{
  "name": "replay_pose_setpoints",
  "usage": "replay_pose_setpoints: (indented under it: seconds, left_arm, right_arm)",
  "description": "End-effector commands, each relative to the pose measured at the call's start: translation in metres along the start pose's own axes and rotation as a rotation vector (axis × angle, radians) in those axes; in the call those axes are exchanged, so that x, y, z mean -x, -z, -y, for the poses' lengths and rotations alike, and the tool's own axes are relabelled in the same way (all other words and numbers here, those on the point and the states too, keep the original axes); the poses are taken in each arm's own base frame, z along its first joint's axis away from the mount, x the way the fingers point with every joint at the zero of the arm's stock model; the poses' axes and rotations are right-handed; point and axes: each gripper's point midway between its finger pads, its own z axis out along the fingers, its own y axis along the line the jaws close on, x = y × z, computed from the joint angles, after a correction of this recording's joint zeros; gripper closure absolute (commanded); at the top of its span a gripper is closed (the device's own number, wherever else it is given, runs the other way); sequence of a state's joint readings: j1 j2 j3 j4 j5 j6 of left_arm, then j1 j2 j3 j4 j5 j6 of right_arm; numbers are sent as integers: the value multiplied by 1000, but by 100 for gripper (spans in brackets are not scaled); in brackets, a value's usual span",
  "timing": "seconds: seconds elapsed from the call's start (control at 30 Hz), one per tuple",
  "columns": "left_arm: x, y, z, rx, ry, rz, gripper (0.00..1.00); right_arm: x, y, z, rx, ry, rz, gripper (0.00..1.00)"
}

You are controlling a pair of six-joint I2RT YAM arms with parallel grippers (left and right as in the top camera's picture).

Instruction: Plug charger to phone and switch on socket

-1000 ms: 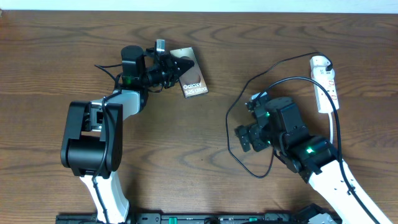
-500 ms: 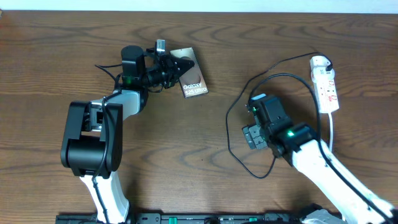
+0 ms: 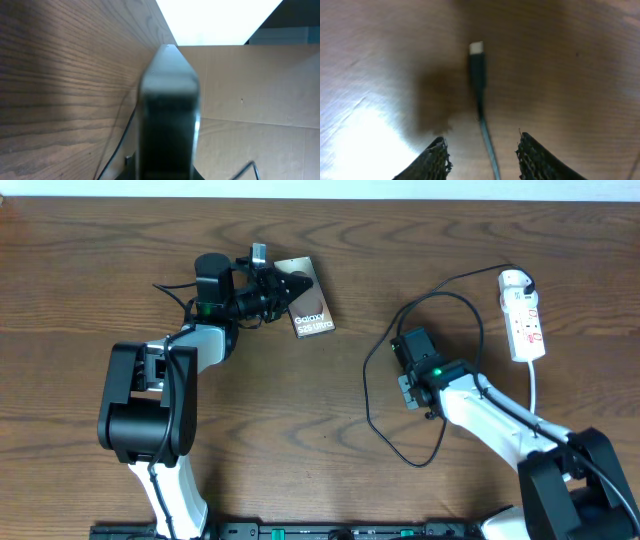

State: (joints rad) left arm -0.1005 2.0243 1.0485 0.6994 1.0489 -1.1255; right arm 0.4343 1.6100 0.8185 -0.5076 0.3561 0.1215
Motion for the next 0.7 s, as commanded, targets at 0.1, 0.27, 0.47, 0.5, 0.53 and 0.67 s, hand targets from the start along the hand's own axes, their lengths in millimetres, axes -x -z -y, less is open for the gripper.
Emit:
replay_pose_setpoints:
  seconds: [0.1, 0.27, 0.47, 0.5, 0.53, 0.67]
  left_arm:
    - [-1, 0, 13, -32, -43, -29, 92]
    - [-1, 0, 13, -32, -47, -28, 93]
    - [-1, 0, 13, -32, -47, -28, 93]
    - [-1, 0, 13, -32, -47, -28, 93]
    - [-1, 0, 13, -32, -47, -28, 93]
    - [-1, 0, 13, -32, -47, -28, 93]
  right_arm:
    - [17, -12, 8, 114, -73, 25, 62]
    - [27, -11, 0, 180, -45, 68, 62]
    - [33, -11, -2, 186, -36, 92, 66]
    - [33, -12, -2, 186, -33, 92, 66]
    - [33, -13, -3, 186, -28, 91, 67]
    - [29, -23, -6, 185, -21, 69, 69]
